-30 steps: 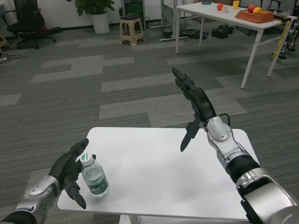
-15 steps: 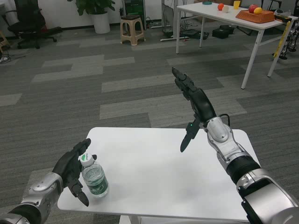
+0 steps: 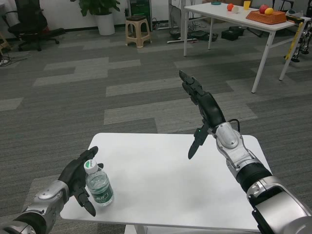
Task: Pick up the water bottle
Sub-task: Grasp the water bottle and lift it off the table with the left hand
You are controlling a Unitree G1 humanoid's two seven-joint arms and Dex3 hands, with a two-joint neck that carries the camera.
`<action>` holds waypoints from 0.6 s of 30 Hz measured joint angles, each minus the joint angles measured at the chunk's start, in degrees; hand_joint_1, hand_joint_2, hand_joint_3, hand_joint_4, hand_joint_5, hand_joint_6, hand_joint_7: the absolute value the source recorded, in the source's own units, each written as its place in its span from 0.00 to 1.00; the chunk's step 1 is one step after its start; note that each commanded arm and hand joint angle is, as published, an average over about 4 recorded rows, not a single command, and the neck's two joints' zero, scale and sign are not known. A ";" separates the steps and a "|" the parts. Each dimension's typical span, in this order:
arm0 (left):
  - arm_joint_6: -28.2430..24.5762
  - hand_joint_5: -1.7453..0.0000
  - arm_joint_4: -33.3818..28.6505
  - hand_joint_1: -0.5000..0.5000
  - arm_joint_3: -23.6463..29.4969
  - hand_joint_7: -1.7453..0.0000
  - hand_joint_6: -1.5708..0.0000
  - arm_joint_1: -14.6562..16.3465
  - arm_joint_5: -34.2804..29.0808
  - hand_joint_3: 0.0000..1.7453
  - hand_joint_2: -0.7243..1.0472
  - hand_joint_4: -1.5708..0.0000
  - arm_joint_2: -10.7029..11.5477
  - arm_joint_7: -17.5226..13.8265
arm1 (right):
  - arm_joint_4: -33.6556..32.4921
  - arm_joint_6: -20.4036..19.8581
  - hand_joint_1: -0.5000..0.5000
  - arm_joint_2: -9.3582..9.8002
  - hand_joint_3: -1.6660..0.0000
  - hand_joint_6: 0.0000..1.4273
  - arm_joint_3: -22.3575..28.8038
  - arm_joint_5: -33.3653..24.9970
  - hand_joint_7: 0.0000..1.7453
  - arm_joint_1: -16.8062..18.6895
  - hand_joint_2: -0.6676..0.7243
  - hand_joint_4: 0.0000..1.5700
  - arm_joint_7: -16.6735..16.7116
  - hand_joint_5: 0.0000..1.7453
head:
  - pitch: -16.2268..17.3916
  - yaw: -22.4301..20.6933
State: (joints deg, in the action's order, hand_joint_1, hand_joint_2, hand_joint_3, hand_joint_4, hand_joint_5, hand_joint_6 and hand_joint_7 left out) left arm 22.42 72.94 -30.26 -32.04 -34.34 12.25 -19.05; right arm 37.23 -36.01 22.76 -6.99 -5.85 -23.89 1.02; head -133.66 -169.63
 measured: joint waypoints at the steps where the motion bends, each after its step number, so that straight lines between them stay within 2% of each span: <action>1: -0.01 0.71 0.14 0.00 -0.07 1.00 1.00 -0.01 0.00 0.05 0.09 1.00 -0.04 0.01 | 0.00 0.00 0.12 0.00 1.00 0.00 0.00 0.00 0.00 0.00 0.88 0.00 0.00 0.00 | -0.02 -0.03; 7: -0.03 0.71 0.39 0.00 -0.99 1.00 1.00 -0.03 -0.03 0.05 0.10 1.00 -0.17 0.25 | 0.00 0.00 0.12 0.00 1.00 0.00 0.00 0.00 0.00 0.00 0.91 0.00 0.00 0.00 | -0.05 -0.11; 9: -0.03 0.74 0.40 0.00 -1.36 1.00 1.00 -0.03 -0.07 0.05 0.10 1.00 -0.18 0.29 | 0.00 0.00 0.12 0.00 1.00 0.00 0.00 0.00 0.00 0.00 0.89 0.00 0.00 0.00 | 0.01 -0.14; 14: -0.03 0.71 0.40 0.00 -1.71 1.00 1.00 -0.03 -0.24 0.05 0.10 1.00 -0.19 0.30 | 0.00 0.00 0.12 0.00 1.00 0.00 -0.01 0.00 0.00 0.01 0.86 0.00 0.00 0.00 | 0.11 -0.09; 18: -0.03 0.71 0.40 0.00 -1.85 1.00 1.00 -0.04 -0.47 0.05 0.10 1.00 -0.19 0.30 | 0.01 0.00 0.12 0.00 1.00 0.00 -0.03 0.00 0.00 0.00 0.91 0.00 0.00 0.00 | 0.17 -0.07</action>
State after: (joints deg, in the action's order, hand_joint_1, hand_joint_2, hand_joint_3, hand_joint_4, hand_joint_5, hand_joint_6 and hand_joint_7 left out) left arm 22.39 73.34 -32.11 -32.08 -34.81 12.06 -18.75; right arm 37.24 -36.01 22.76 -7.02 -5.85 -23.89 1.02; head -133.49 -169.70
